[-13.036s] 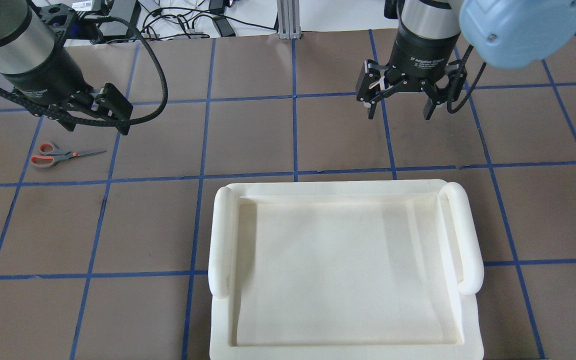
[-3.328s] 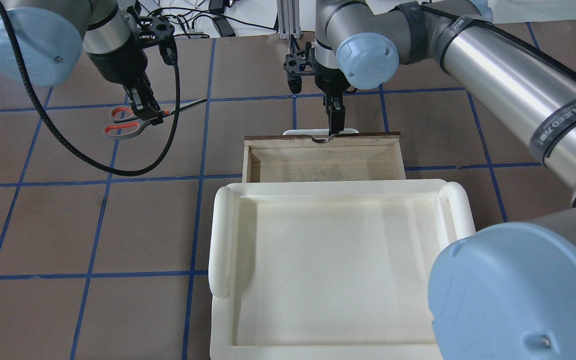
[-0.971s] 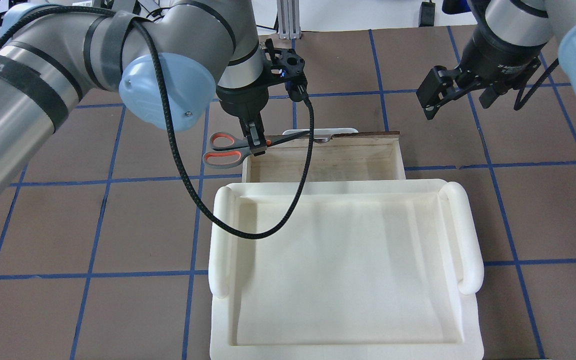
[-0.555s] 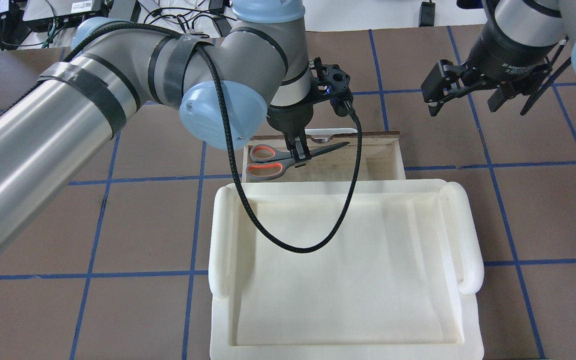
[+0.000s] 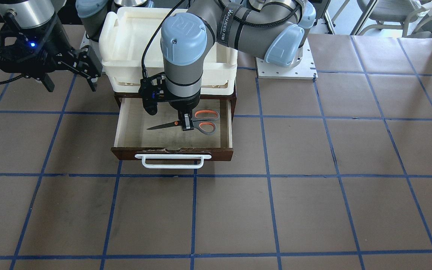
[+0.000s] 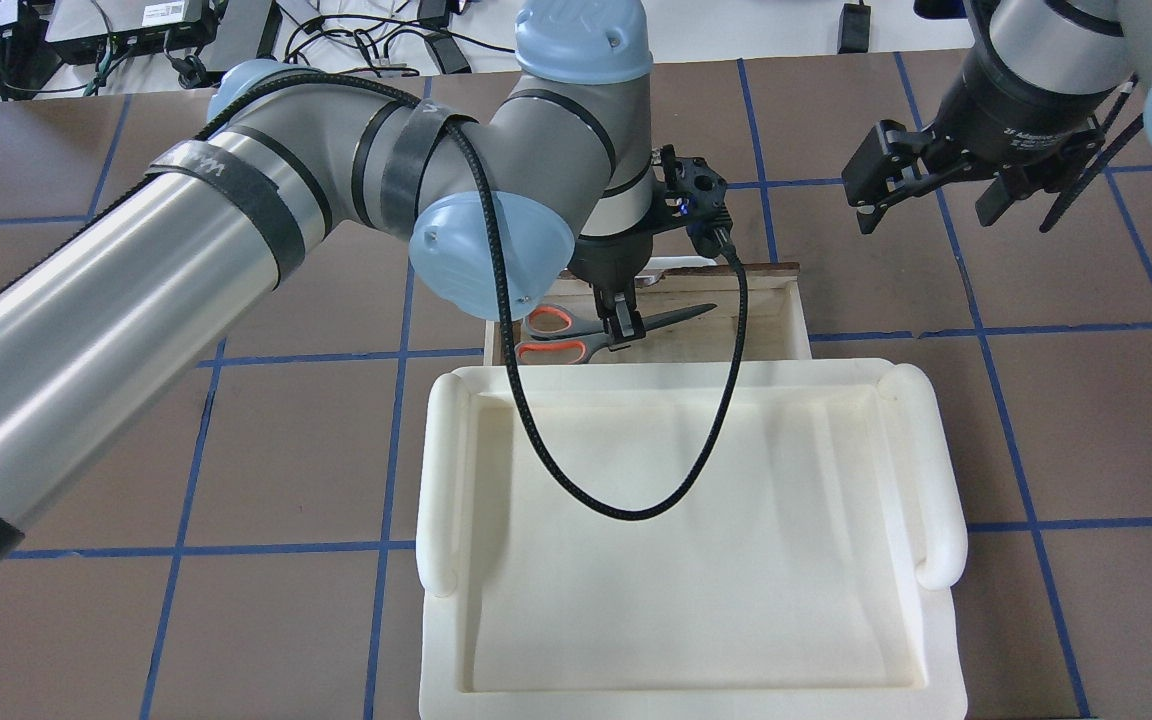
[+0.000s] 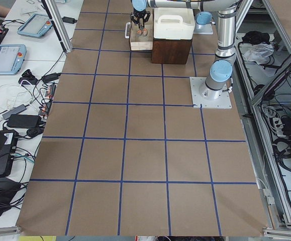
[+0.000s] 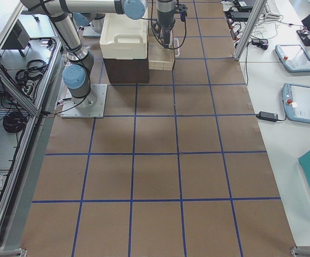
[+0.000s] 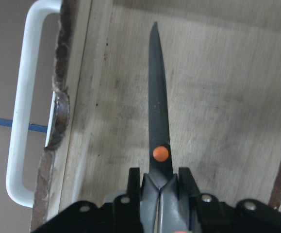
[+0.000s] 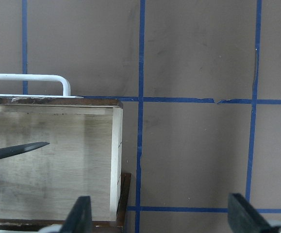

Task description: Place scissors in drawer with both arms

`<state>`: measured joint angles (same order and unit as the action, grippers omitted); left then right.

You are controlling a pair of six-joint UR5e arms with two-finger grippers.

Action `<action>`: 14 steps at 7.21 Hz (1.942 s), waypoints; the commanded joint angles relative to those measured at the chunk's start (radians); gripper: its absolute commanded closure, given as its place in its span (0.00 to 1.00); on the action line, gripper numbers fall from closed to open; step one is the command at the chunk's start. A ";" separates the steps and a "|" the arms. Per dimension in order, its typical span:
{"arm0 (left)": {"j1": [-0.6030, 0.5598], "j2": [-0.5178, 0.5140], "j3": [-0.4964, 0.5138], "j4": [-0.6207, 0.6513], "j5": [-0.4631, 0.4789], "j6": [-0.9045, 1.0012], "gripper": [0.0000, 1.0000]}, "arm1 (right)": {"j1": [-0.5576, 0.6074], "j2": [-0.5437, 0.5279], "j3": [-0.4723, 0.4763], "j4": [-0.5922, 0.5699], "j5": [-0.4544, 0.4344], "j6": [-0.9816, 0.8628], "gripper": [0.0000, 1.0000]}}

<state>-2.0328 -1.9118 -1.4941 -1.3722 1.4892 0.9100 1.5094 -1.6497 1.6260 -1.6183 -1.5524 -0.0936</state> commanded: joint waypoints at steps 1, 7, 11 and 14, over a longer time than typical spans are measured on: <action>-0.006 -0.015 -0.006 -0.002 0.002 0.001 1.00 | 0.000 0.001 0.000 0.000 0.000 -0.001 0.00; -0.007 -0.039 -0.008 0.018 0.016 0.044 1.00 | 0.000 0.004 0.000 -0.003 0.000 -0.011 0.00; -0.010 -0.047 -0.034 0.019 0.016 0.040 1.00 | 0.000 0.004 0.000 -0.006 0.002 -0.012 0.00; -0.026 -0.053 -0.051 0.051 0.014 0.035 0.02 | 0.000 0.004 0.000 -0.011 0.002 -0.014 0.00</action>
<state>-2.0559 -1.9619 -1.5387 -1.3336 1.5048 0.9499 1.5094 -1.6460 1.6260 -1.6279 -1.5508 -0.1072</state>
